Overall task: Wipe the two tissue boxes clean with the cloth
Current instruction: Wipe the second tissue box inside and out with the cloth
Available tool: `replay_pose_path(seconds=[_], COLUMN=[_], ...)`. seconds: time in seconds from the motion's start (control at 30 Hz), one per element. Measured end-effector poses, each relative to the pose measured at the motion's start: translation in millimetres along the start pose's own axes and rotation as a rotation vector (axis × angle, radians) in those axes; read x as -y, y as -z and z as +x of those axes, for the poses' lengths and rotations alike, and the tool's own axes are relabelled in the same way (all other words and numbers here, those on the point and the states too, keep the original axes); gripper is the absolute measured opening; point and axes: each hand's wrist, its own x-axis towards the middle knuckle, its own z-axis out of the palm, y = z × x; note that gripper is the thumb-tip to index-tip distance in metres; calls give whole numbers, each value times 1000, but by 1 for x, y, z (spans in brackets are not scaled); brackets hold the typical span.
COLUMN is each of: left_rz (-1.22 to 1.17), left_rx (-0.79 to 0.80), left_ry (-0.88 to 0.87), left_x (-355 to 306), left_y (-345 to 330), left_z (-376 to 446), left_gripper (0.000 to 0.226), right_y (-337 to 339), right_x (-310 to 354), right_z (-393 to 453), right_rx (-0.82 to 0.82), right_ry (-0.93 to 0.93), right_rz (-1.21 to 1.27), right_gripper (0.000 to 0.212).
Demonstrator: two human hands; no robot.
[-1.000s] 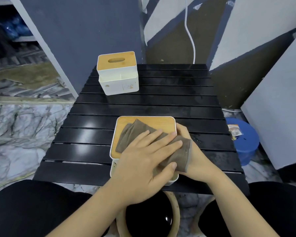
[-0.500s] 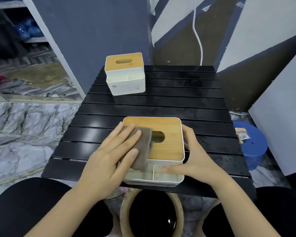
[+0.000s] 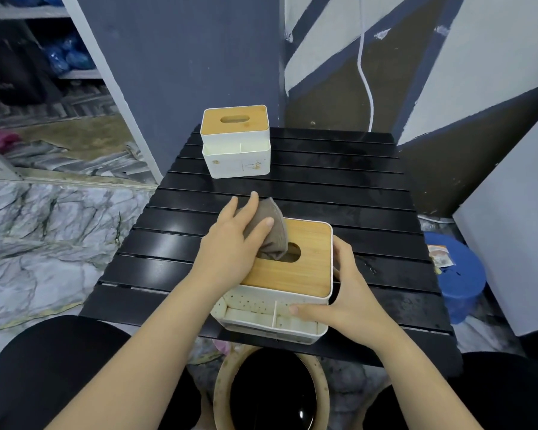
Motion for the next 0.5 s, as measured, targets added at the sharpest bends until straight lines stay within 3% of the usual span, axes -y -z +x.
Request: replay_pose_path(seconds=[0.27, 0.4, 0.5], left_rz=[-313, -263, -240], left_rx=[-141, -257, -249], left_ry=[186, 189, 147], left_x=[12, 5, 5], left_y=[-4, -20, -23], left_z=[-24, -66, -70], left_gripper=[65, 69, 74], right_y=[-4, -4, -4], right_x=[3, 4, 5], right_z=[-2, -2, -2], right_rx=[-27, -29, -20], right_ry=[-38, -52, -56], right_rz=[-7, -12, -14], right_gripper=[117, 119, 119])
